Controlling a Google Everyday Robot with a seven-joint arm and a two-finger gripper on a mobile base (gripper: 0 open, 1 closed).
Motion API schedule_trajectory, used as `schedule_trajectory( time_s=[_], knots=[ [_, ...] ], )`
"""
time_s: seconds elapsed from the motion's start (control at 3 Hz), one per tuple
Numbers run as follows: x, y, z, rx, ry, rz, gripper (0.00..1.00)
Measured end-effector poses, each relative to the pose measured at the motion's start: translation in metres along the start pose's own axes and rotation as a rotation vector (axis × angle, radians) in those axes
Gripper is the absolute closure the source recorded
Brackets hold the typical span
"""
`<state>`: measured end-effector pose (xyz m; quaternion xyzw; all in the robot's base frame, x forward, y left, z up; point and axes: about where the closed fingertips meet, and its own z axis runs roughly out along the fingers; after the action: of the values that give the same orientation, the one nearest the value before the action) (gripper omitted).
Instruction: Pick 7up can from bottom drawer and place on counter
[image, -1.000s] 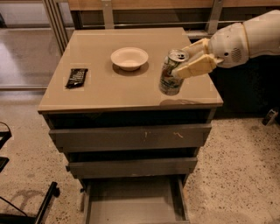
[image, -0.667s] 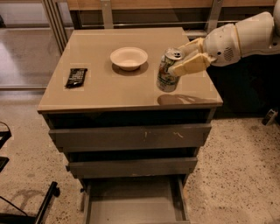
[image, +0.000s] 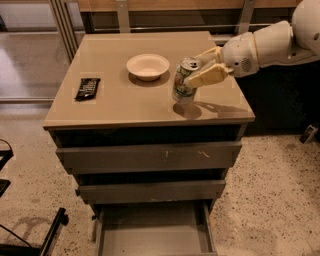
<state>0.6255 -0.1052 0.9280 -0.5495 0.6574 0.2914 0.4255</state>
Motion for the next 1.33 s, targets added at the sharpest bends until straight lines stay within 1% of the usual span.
schedule_trajectory(
  time_s=[0.67,1.0,1.33],
  knots=[
    [0.010,-0.011,0.012,-0.022,0.059,0.049,1.00],
    [0.018,-0.013,0.015,-0.039,0.076,0.092,1.00],
    [0.023,-0.014,0.017,-0.049,0.081,0.112,1.00]
  ],
)
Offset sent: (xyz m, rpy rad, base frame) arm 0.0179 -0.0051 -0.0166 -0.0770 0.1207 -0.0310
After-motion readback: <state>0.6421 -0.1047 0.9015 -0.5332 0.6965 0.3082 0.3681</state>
